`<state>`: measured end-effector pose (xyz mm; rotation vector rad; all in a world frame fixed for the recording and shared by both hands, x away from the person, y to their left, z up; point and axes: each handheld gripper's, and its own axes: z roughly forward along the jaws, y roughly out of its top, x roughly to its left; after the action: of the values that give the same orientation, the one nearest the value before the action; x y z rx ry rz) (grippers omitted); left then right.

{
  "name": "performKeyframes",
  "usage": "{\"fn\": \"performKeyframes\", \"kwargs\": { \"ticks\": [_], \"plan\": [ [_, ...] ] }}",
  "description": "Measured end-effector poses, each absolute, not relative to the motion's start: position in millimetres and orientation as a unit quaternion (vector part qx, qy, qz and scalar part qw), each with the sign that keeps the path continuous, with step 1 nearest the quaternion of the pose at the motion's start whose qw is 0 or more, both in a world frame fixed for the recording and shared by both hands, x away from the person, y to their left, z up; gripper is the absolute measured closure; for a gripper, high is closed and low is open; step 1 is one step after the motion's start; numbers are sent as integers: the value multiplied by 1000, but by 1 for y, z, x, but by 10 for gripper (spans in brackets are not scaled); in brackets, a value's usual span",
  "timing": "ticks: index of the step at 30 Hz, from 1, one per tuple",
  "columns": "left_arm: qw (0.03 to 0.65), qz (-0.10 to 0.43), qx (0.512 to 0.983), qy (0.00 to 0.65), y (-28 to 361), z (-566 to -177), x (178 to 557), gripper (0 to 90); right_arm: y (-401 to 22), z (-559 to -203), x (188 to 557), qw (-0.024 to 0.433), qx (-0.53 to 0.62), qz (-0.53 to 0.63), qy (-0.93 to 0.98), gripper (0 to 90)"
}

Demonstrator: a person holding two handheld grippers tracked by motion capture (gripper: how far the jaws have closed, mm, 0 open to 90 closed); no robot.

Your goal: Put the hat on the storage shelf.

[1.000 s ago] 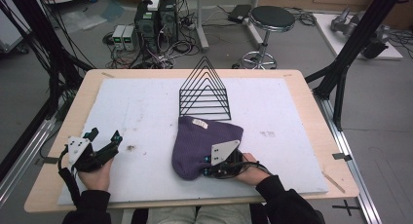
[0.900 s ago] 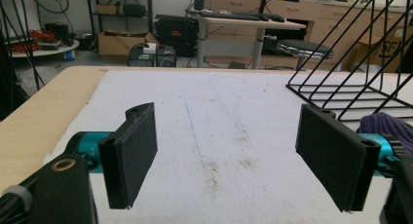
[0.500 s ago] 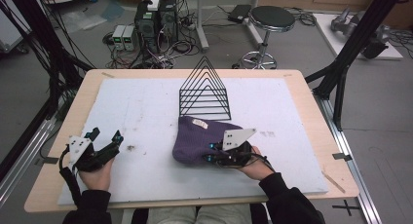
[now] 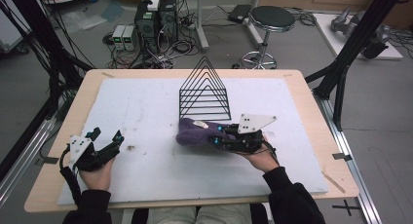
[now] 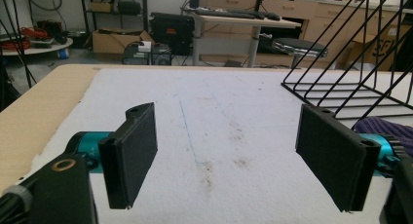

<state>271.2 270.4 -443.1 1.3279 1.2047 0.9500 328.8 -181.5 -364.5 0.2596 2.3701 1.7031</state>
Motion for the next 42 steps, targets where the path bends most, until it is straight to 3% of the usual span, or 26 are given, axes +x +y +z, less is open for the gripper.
{"fn": "performKeyframes", "kwargs": {
  "ticks": [12, 21, 27, 42],
  "plan": [
    [533, 387, 562, 501, 270, -443, 274, 234, -194, -330, 340, 112, 101, 618, 772, 779],
    [562, 363, 591, 451, 260, -436, 279, 226, -200, -308, 348, 119, 100, 634, 757, 779],
    [586, 333, 601, 429, 256, -429, 281, 219, -200, -297, 350, 120, 96, 644, 750, 779],
    [641, 226, 668, 304, 234, -395, 298, 241, -197, -262, 354, 119, 93, 660, 736, 772]
  ]
}}
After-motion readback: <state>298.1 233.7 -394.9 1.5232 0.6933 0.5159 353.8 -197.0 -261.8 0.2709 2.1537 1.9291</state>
